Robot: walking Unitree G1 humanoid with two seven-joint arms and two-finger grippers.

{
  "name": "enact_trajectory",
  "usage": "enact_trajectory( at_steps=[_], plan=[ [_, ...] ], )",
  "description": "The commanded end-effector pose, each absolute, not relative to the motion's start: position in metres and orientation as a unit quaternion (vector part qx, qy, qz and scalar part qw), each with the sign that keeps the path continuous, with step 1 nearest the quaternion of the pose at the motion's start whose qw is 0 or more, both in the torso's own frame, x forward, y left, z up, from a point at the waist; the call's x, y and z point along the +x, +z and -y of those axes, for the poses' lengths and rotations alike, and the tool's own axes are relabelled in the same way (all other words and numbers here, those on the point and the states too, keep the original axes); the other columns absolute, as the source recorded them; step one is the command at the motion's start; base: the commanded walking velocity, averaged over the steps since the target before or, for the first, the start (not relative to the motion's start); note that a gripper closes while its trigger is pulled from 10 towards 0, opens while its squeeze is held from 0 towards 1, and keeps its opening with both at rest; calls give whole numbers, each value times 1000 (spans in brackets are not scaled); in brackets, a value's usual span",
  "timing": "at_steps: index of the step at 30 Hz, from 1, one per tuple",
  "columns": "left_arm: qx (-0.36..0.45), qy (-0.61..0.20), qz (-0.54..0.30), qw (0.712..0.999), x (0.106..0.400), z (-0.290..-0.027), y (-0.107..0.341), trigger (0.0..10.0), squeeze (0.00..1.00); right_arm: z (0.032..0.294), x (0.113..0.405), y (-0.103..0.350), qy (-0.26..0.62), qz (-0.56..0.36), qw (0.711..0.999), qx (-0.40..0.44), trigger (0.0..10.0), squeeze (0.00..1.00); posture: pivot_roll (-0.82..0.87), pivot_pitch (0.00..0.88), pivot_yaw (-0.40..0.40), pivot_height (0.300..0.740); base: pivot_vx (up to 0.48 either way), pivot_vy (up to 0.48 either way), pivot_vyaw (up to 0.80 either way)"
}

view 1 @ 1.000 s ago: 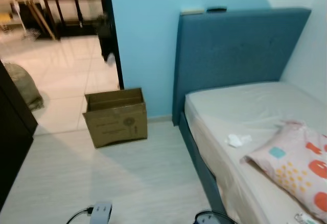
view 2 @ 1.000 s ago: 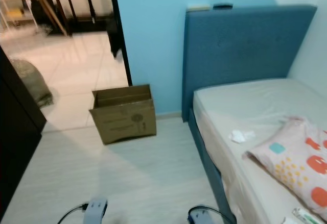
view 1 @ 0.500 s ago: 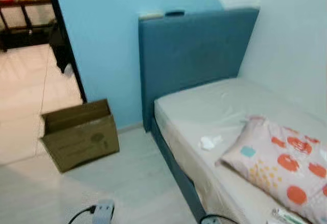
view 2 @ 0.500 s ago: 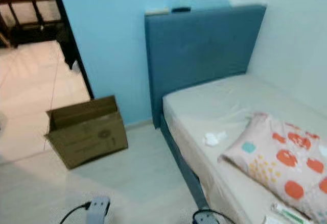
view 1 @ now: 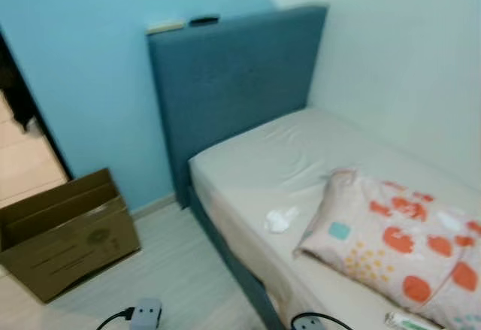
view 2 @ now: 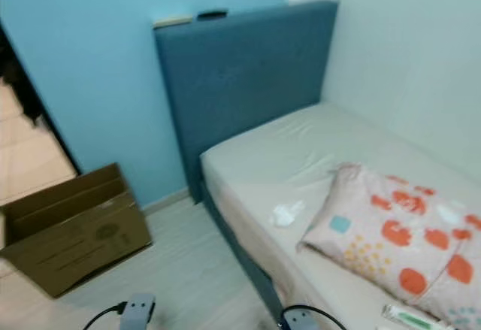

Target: Clean up the room

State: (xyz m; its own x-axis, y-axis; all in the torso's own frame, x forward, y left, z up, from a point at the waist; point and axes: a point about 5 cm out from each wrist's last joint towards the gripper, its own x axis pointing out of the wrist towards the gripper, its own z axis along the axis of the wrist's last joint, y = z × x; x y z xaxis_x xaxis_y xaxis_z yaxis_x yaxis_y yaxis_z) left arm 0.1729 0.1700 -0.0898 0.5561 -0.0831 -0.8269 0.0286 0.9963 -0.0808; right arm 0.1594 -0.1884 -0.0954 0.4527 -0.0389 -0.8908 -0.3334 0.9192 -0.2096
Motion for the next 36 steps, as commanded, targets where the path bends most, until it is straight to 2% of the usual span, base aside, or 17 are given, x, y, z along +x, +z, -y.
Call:
enact_trajectory(
  at_steps=[1, 10, 24, 30, 36],
  plan=[
    [-24, -27, -479, 877, 168, -176, -91, 10000, 0, 186, 155, -98, 79, -524, 830, -174, 10000, 0, -30, 15, -9, 740, 251, 0, -781],
    [-25, -30, -478, 878, 170, -175, -91, 10000, 0, 197, 156, -96, 45, -527, 828, -186, 10000, 0, -34, 16, -6, 740, 245, 0, -781],
    [-28, -22, -477, 878, 169, -175, -91, 10000, 0, 204, 154, -96, 24, -531, 823, -198, 10000, 0, -32, 21, -8, 740, 0, 0, -780],
    [-27, -21, -478, 878, 168, -176, -92, 10000, 0, 205, 153, -96, 16, -531, 825, -192, 10000, 0, -32, 21, -8, 740, 0, 0, -281],
    [-26, -21, -478, 878, 168, -176, -92, 10000, 0, 206, 153, -96, 13, -533, 825, -188, 10000, 0, -33, 24, -7, 740, 0, 0, -788]
  ],
)
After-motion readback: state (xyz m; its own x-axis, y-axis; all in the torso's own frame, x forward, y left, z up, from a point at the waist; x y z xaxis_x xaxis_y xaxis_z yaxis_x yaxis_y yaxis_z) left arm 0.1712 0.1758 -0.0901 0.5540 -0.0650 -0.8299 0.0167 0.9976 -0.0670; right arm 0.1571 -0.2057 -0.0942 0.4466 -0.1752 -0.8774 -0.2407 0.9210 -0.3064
